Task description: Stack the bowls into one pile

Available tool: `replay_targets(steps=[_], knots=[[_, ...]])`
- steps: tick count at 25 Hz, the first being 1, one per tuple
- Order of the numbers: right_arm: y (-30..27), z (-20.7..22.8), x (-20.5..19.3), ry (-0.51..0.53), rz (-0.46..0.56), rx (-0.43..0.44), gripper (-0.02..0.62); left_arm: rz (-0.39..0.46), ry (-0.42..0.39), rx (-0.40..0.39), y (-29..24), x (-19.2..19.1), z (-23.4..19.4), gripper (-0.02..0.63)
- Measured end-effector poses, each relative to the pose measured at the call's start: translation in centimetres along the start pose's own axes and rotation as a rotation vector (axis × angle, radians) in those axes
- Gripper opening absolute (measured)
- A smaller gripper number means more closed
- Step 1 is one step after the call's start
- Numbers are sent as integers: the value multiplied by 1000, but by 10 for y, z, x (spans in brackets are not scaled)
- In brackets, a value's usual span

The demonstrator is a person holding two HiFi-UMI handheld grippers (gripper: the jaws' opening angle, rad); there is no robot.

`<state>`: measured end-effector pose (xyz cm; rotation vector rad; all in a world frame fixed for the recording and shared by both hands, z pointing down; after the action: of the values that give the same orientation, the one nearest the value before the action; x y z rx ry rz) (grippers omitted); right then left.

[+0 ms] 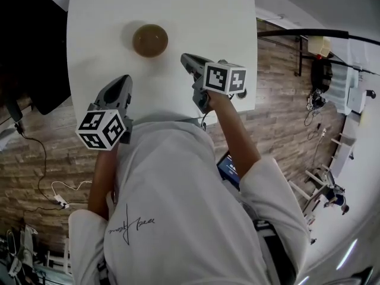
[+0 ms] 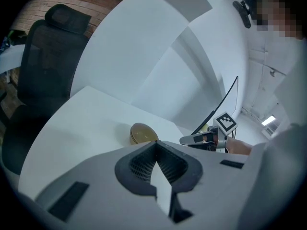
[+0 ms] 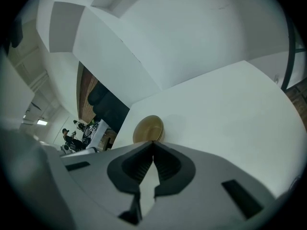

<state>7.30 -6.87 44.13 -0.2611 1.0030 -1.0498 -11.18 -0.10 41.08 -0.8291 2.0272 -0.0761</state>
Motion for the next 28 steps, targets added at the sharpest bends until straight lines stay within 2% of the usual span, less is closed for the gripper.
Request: replay_targets(steps=[7,15,28], knots=[[19,-22,11,64,30,57,11,19,-48,-45,-7,20,20,3],[42,-40,13,109,59,101,10,13,-69,-80,-12,20,41,3],[75,-75,6,272,125,149,8,36,-106,-71,-3,25,52,3]])
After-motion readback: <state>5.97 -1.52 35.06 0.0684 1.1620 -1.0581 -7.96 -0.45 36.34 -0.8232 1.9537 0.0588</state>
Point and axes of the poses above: the fingertips, and each gripper's own axes: y backward along the fingers, z to its right, x out of its top, the point moved 2 cm from there along y, backward along the fingers, and after that the axes turned 7 degrees about z, right-handed, at the moved point
